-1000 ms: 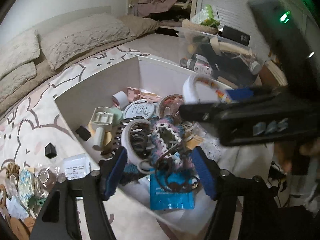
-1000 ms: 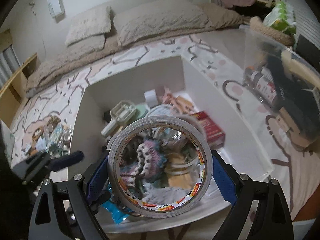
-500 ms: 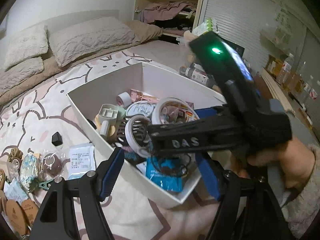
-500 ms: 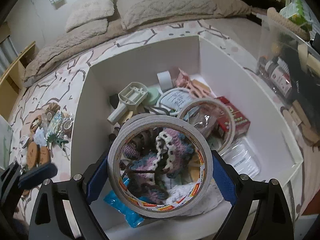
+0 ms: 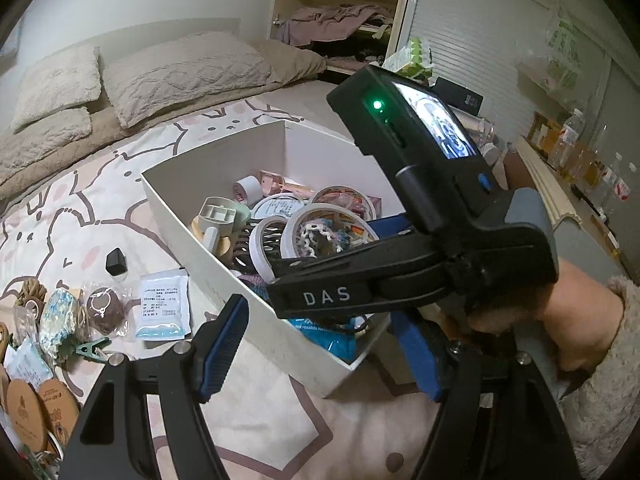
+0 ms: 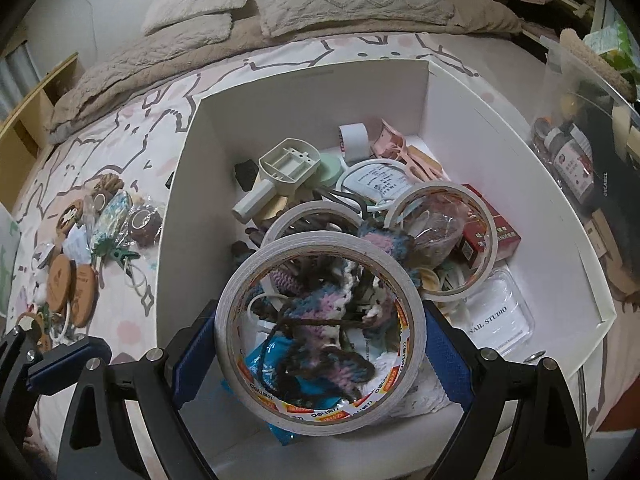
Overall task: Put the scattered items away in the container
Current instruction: 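Lower white tape roll into the box and open right gripper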
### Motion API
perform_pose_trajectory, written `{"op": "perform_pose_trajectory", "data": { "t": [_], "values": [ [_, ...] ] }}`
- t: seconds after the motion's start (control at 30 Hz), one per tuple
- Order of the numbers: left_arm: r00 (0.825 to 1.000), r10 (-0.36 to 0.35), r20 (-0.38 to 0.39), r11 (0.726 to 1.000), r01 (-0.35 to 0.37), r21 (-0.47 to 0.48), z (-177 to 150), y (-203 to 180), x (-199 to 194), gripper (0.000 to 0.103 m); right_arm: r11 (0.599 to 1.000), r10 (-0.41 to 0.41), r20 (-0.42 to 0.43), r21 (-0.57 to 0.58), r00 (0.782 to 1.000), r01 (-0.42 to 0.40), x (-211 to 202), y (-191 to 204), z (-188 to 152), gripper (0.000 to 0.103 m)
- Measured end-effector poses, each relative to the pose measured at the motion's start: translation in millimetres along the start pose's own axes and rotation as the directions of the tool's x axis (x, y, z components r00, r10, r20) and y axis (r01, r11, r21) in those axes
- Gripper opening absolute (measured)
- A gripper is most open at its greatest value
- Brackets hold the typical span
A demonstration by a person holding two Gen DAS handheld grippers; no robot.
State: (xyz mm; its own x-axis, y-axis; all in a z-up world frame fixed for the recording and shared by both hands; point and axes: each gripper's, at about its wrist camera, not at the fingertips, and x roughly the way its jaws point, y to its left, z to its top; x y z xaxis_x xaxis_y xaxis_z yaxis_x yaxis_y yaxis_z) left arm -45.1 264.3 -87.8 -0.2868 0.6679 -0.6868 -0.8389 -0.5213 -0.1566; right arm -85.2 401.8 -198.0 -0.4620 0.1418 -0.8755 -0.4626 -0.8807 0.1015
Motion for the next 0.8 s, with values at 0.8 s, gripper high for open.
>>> {"op": "perform_pose_trajectory", "data": {
  "t": [0.8],
  "values": [
    [1.0, 0.013, 0.019, 1.0, -0.012, -0.018, 2, 8, -6, 0.074, 0.999, 0.015, 0.117, 0.042, 0.993, -0.021, -33, -8, 2, 0.103]
  ]
}}
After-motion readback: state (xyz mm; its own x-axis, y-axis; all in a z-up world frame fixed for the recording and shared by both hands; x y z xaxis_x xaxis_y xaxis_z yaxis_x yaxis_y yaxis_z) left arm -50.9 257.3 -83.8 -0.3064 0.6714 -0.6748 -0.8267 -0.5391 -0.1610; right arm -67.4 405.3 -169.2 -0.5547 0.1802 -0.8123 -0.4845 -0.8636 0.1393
